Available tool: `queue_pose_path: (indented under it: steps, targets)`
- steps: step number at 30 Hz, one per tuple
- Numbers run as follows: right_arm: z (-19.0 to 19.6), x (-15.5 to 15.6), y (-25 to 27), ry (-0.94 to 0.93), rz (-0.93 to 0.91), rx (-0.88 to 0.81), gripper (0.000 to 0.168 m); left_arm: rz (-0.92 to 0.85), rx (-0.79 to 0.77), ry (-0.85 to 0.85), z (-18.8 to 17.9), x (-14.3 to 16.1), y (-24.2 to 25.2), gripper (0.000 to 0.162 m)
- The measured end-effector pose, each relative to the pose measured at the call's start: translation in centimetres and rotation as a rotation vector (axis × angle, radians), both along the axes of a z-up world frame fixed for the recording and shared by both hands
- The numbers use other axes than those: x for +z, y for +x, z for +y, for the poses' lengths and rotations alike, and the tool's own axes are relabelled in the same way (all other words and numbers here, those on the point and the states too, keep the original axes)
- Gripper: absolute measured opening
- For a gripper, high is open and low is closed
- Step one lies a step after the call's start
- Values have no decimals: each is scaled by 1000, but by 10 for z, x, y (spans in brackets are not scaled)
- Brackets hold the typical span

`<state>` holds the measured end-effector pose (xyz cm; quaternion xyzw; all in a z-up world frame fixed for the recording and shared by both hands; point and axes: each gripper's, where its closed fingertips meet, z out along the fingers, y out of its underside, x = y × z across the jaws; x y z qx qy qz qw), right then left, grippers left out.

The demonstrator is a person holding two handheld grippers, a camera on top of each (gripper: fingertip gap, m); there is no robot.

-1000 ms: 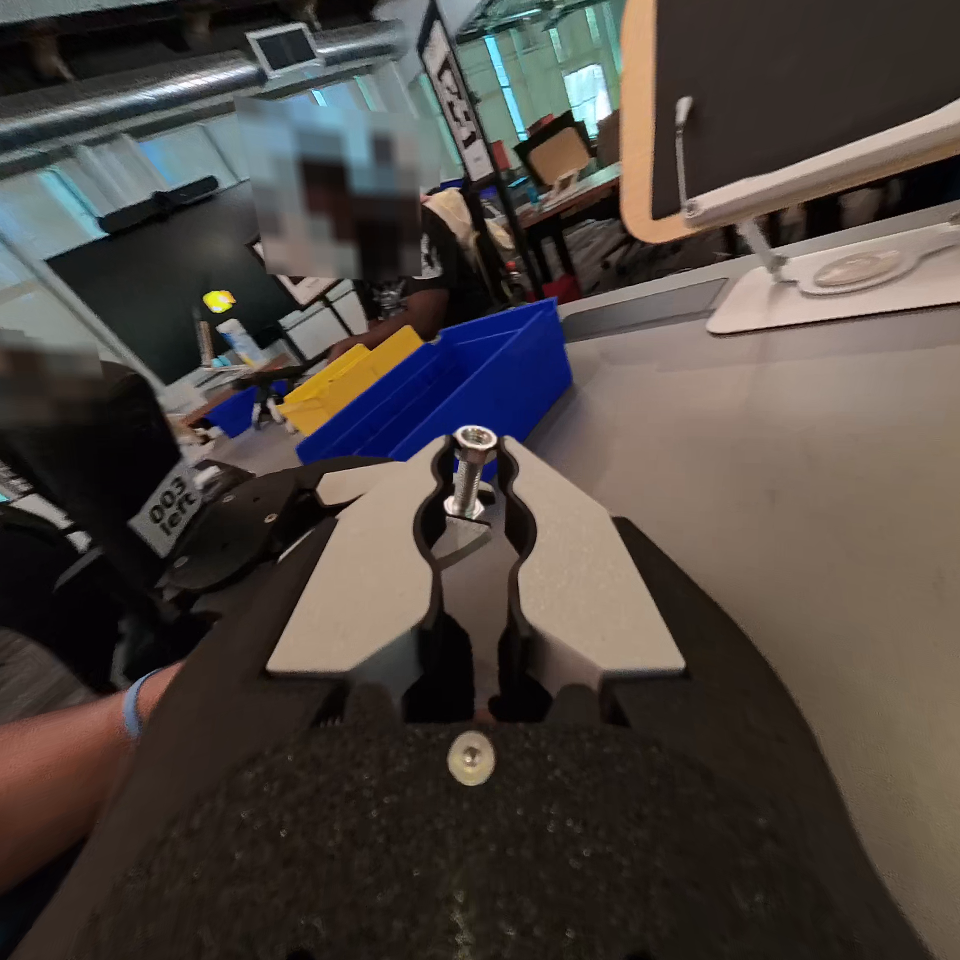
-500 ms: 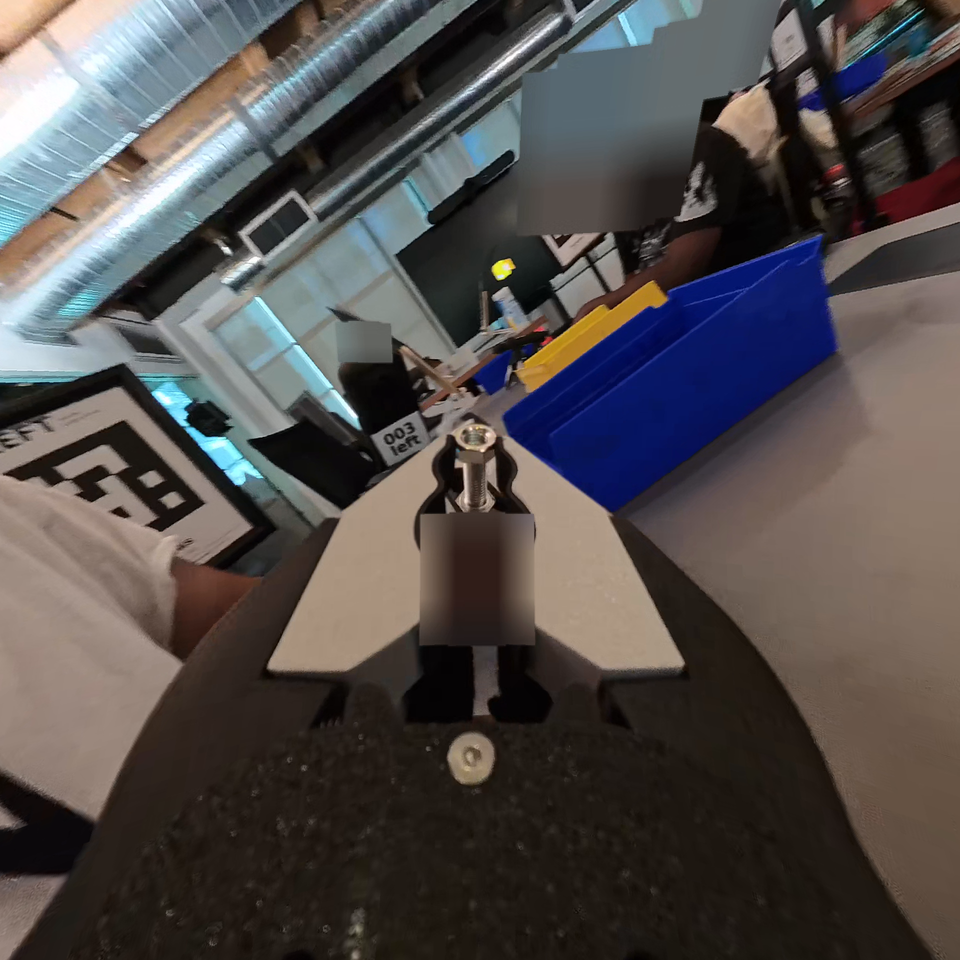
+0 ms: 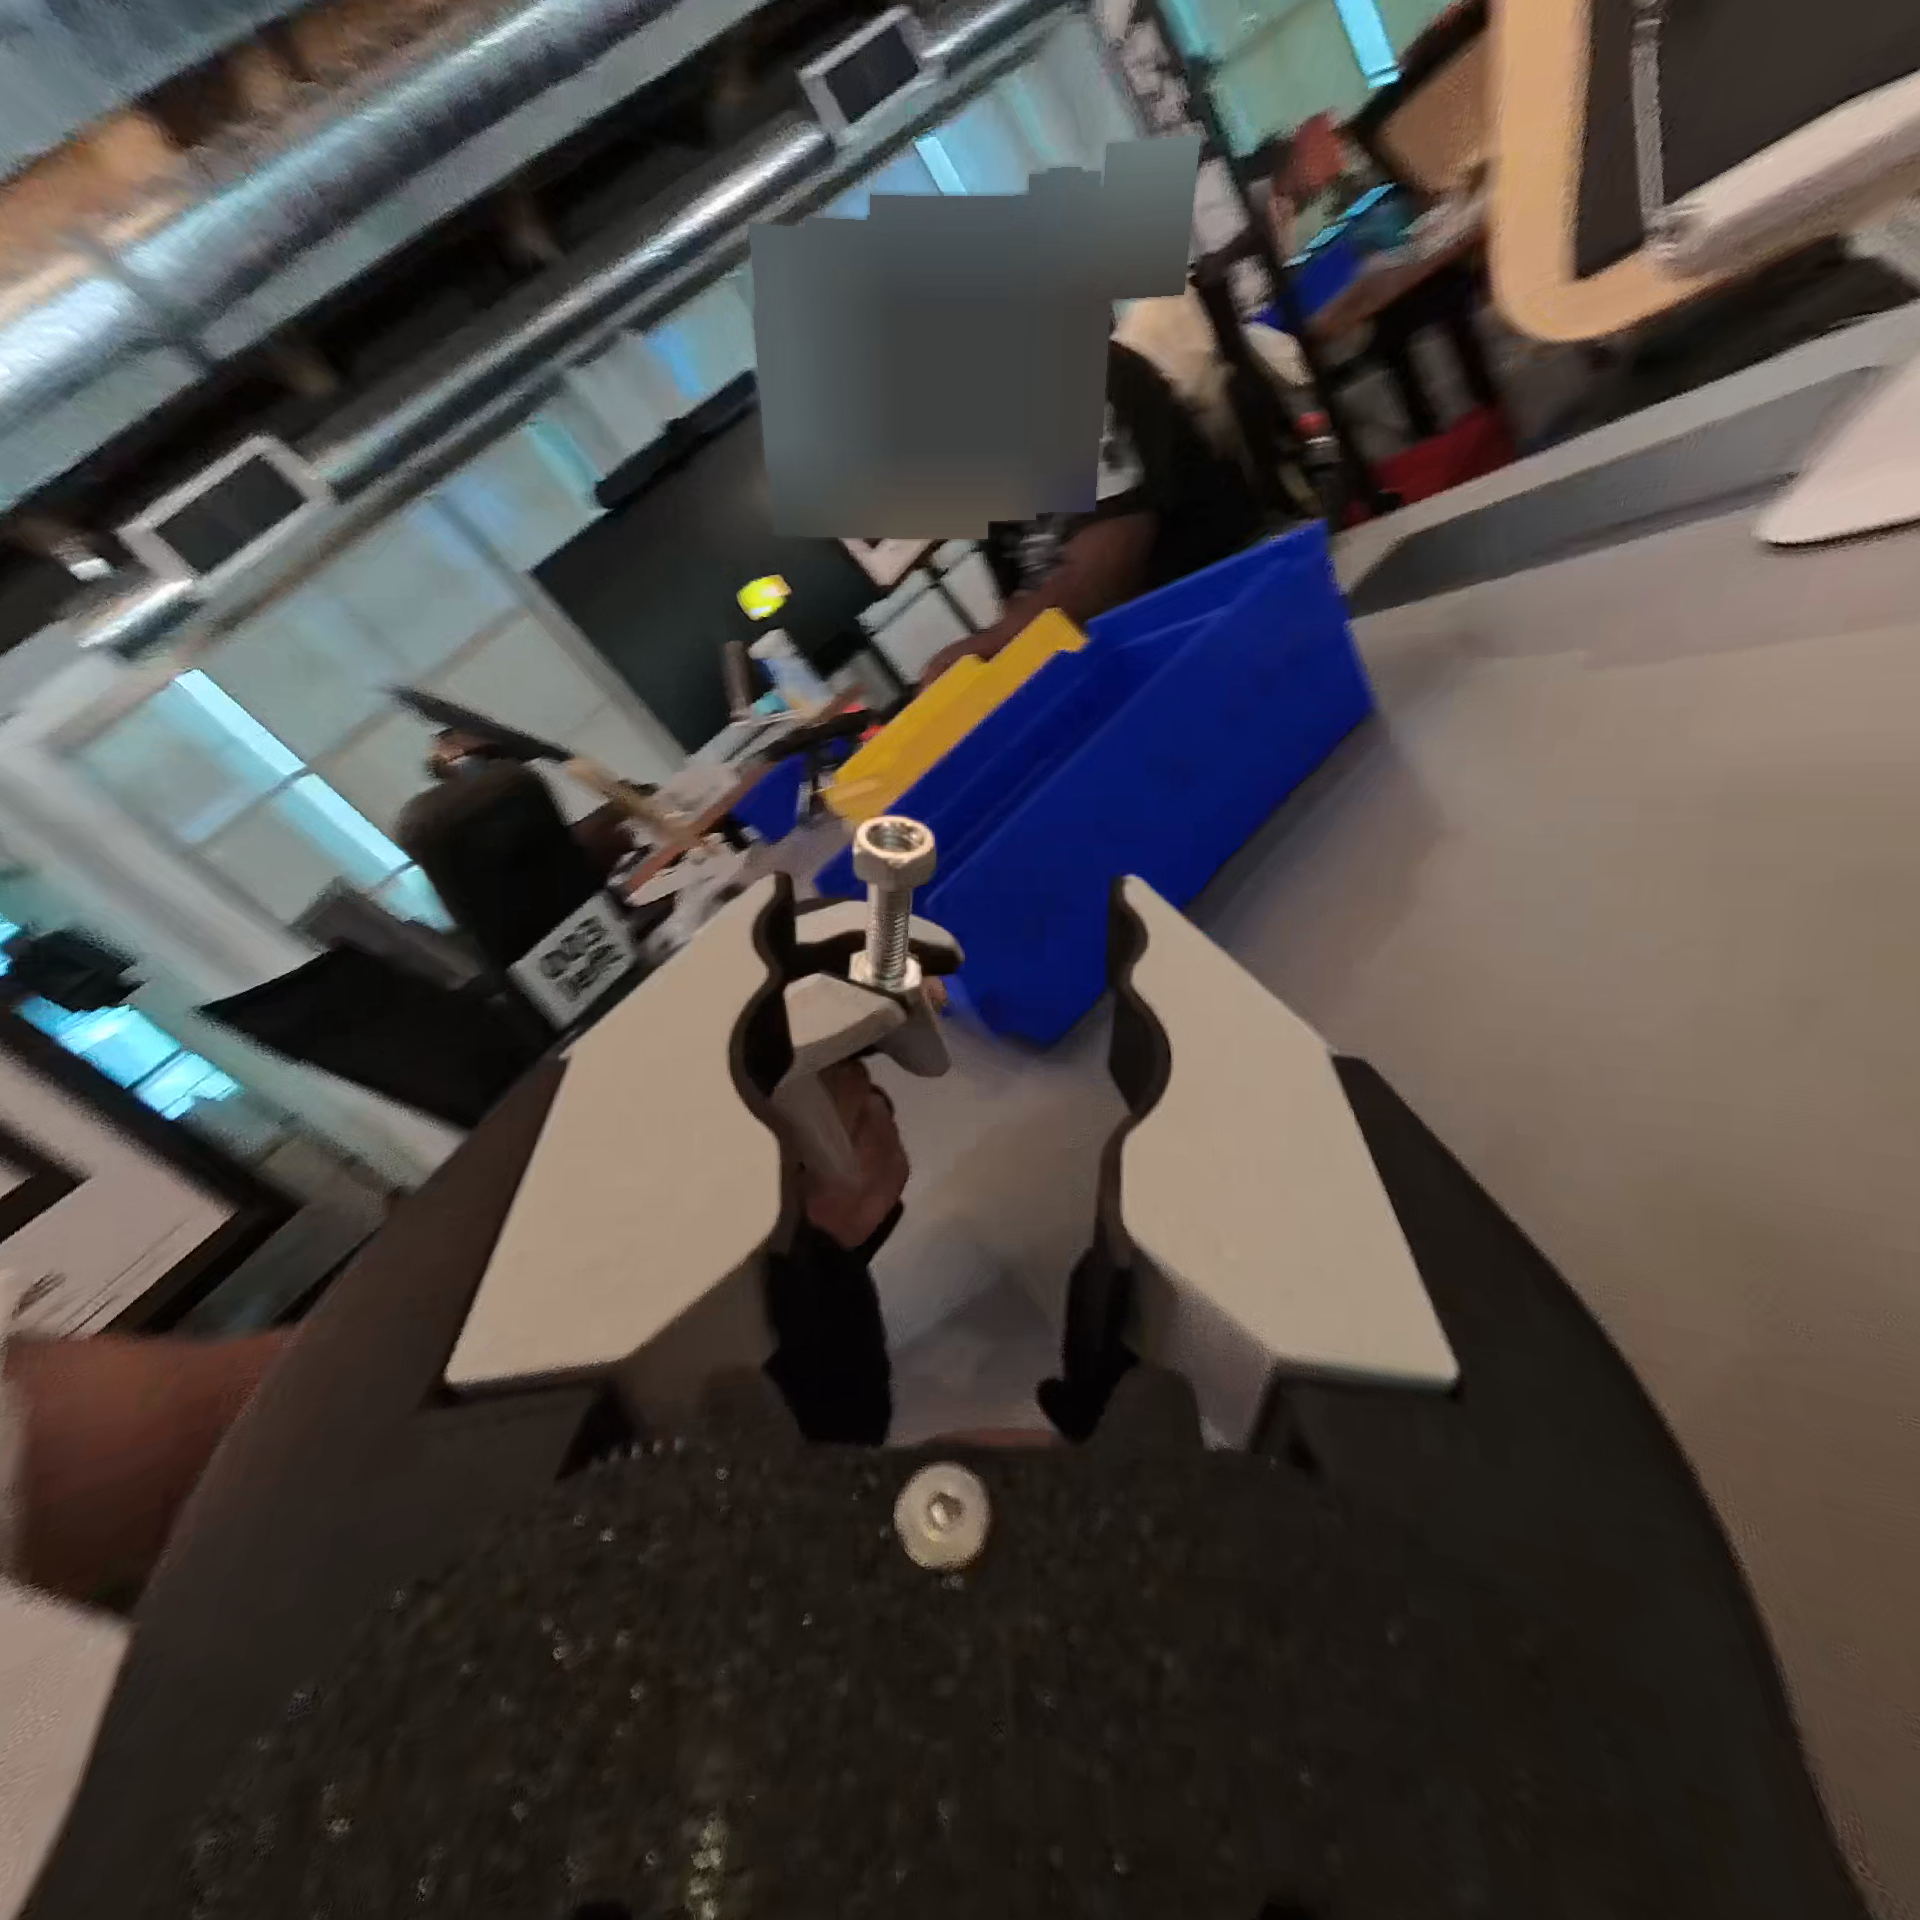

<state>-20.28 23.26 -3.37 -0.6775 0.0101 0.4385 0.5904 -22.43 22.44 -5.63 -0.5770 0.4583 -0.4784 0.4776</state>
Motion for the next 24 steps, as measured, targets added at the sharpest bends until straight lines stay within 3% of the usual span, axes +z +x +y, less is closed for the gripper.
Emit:
queue_pose_path:
  steps: [4, 9, 13, 14, 19, 24]
  targets:
    - [6, -9, -9, -62, -73, -203, 57, 75, 94, 105, 9, -8, -1, 18]
    - [6, -3, -5, -78, -42, -282, 42, 111, 102, 164, 6, -11, 1, 18]
    - [8, -10, -9, -117, -5, -234, 32, 120, 98, 171, 4, -13, 3, 18]
    - [7, -8, -11, -106, 2, -212, 21, 122, 97, 174, 4, -13, 3, 18]
    - [3, -3, -12, -49, -51, -164, 18, 100, 62, 156, 0, -10, 4, 18]
    - [-9, 12, -14, 94, -67, 39, 18, -49, -186, -104, -21, 5, 0, 18]
